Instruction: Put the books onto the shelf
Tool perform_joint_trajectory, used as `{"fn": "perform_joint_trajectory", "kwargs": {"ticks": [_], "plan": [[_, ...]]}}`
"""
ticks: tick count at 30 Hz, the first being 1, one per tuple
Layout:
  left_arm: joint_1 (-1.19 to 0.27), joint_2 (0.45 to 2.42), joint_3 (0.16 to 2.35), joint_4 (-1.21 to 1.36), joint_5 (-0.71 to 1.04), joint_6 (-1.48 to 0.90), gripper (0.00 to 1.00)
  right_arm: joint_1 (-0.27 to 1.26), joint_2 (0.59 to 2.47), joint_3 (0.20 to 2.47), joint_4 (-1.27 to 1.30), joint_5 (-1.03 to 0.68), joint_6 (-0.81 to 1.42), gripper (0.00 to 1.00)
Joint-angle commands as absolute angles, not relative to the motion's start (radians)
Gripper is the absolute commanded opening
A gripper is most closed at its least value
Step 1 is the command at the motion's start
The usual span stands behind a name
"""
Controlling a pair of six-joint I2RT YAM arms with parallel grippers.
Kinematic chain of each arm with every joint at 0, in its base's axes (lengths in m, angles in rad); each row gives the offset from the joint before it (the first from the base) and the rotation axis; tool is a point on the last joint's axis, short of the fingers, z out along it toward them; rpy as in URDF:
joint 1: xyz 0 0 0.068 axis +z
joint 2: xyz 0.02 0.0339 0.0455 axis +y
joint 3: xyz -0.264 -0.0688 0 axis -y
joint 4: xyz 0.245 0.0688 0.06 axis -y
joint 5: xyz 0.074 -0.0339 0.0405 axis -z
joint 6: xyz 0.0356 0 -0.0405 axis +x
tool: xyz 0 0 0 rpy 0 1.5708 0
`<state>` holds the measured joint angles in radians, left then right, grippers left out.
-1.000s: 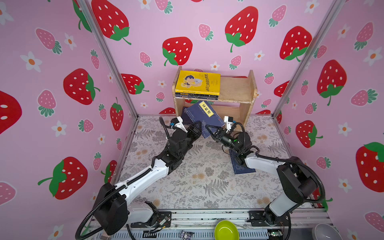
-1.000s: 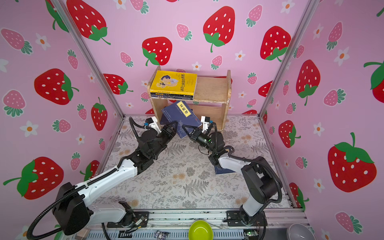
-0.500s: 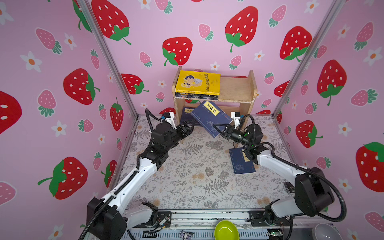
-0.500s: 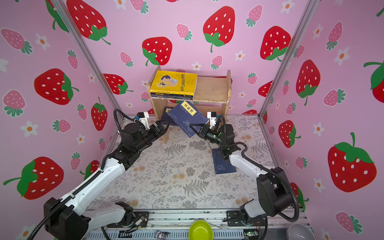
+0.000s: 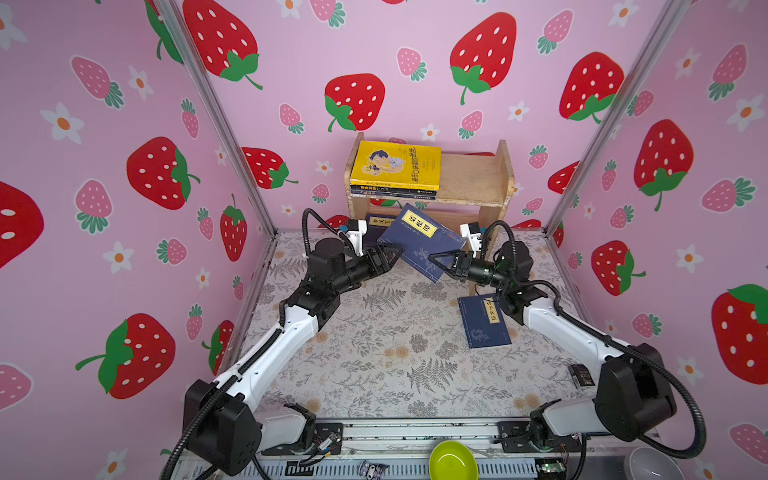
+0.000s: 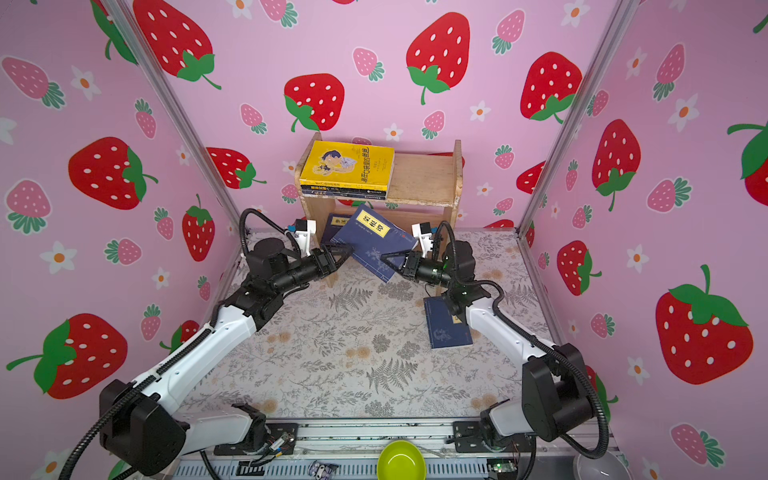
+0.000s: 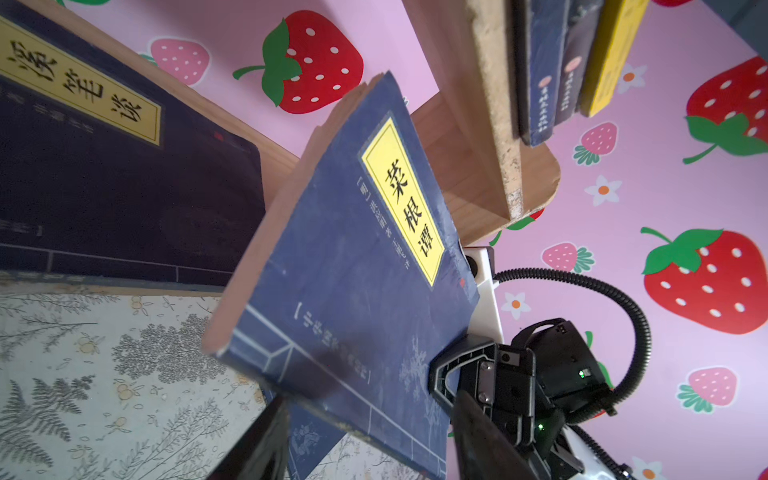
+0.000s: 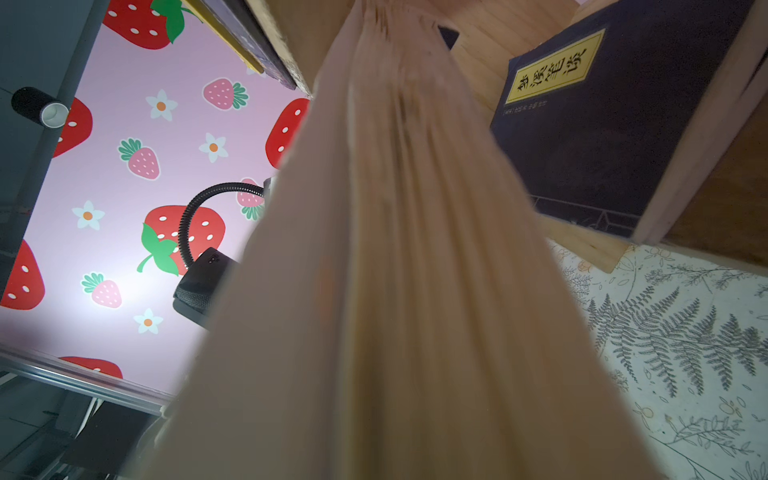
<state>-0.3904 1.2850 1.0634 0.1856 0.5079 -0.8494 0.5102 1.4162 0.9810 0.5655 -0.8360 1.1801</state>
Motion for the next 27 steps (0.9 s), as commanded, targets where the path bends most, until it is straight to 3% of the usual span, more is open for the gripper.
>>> {"fn": "perform_joint_trajectory", "kwargs": {"ticks": [1, 10, 14, 16, 17, 23, 27], "plan": [[-0.387, 1.303, 1.090, 0.267, 0.490, -0.900, 0.52, 0.506, 1.409, 1.028, 0.617, -0.878, 1.170, 0.12], [-0.387, 1.339, 1.079, 0.343, 0.415, -0.993, 0.00, 0.505, 1.446, 1.048, 0.634, -0.882, 1.175, 0.16], [-0.387, 1.326, 1.046, 0.376, 0.337, -1.037, 0.00, 0.503, 1.463, 1.061, 0.652, -0.825, 1.164, 0.37], [-0.384, 1.317, 1.030, 0.388, 0.275, -1.076, 0.00, 0.501, 1.467, 1.060, 0.668, -0.753, 1.165, 0.60], [-0.385, 1.313, 1.022, 0.398, 0.245, -1.098, 0.00, 0.502, 1.467, 1.056, 0.678, -0.714, 1.161, 0.64], [-0.367, 1.331, 0.996, 0.531, 0.144, -1.196, 0.00, 0.538, 1.458, 1.109, 0.475, -0.382, 0.989, 0.68], [-0.364, 1.384, 1.031, 0.564, 0.092, -1.238, 0.00, 0.568, 1.481, 1.146, 0.422, -0.284, 0.928, 0.69]]}}
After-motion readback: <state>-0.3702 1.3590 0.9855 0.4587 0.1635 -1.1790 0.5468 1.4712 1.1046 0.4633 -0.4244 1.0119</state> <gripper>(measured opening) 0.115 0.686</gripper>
